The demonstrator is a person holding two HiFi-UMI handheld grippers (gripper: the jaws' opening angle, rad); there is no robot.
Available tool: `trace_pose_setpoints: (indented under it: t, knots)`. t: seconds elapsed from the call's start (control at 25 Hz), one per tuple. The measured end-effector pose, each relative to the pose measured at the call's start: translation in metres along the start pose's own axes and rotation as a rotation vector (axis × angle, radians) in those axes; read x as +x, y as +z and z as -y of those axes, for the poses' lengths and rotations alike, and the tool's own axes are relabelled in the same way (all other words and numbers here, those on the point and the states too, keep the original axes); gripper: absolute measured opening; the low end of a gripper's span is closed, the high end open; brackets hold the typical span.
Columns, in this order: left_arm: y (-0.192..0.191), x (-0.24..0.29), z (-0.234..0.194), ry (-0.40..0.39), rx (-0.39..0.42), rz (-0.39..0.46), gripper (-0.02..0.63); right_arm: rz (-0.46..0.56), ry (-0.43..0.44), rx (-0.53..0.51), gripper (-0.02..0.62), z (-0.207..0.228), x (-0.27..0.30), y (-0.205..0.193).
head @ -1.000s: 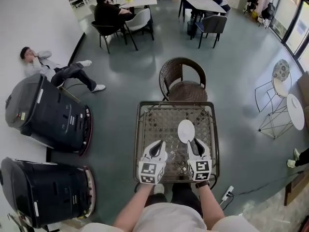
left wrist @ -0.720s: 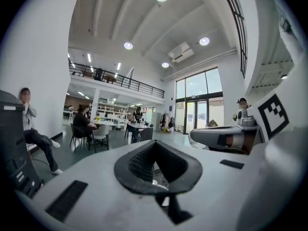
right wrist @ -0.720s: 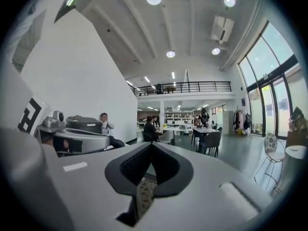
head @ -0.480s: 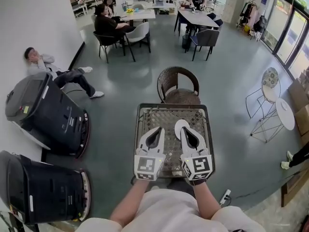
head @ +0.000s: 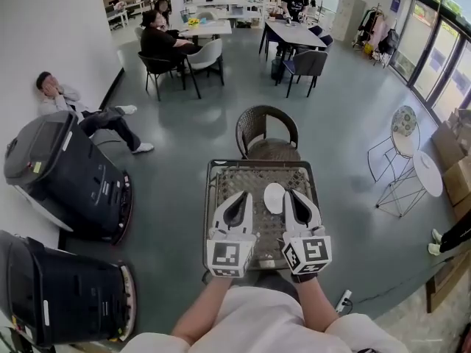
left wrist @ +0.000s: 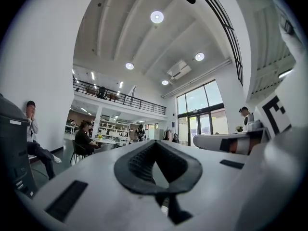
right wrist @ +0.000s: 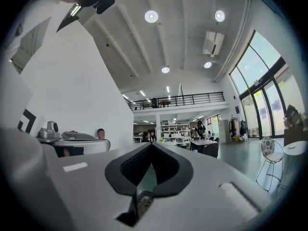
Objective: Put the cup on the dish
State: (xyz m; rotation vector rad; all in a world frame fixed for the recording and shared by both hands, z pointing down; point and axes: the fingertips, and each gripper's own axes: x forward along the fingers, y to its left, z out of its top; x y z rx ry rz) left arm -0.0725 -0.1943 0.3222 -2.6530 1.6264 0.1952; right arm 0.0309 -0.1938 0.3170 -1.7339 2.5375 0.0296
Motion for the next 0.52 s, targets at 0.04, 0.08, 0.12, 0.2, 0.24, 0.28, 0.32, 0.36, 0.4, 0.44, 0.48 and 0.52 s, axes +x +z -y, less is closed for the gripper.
trace_pose_setpoints:
  t: [0.04,0.08,0.12,0.2,0.24,0.28,0.32,0.36,0.4,0.44,0.48,0.52]
  knots:
    - [0.0,0.0,0.001,-0.004,-0.005,0.002,0.005,0.002,-0.002,-0.002,-0.002,0.0,0.0,0.001]
    - [-0.001,0.0,0.001,-0.008,-0.011,0.001,0.005,0.003,-0.003,-0.003,-0.002,-0.001,0.0,0.001]
    - [-0.003,0.0,0.001,-0.011,-0.017,-0.002,0.005,0.003,-0.004,-0.004,0.0,-0.003,0.001,0.001]
    - [-0.006,0.001,0.001,-0.019,-0.03,-0.012,0.005,0.0,-0.005,-0.003,-0.001,-0.006,0.003,0.0]
    - [-0.008,0.001,0.001,-0.023,-0.031,-0.017,0.005,-0.003,-0.007,-0.003,0.0,-0.007,0.004,0.0]
    - [-0.01,0.001,0.002,-0.029,-0.031,-0.021,0.005,-0.005,-0.01,-0.002,0.0,-0.007,0.004,-0.002]
    - [-0.012,0.002,0.002,-0.034,-0.03,-0.025,0.005,-0.008,-0.013,-0.001,0.0,-0.008,0.005,-0.003]
    - [-0.014,0.003,0.001,-0.039,-0.03,-0.03,0.005,-0.012,-0.017,0.002,0.0,-0.008,0.006,-0.005]
    - [-0.016,0.003,0.0,-0.043,-0.031,-0.035,0.005,-0.016,-0.022,0.005,0.0,-0.008,0.007,-0.008]
    - [-0.018,0.004,-0.001,-0.047,-0.032,-0.04,0.005,-0.019,-0.027,0.009,0.0,-0.009,0.008,-0.01]
    - [-0.02,0.004,-0.003,-0.052,-0.033,-0.045,0.005,-0.023,-0.032,0.014,0.0,-0.009,0.009,-0.012]
    - [-0.022,0.004,-0.004,-0.056,-0.035,-0.051,0.005,-0.026,-0.038,0.018,0.0,-0.009,0.01,-0.014]
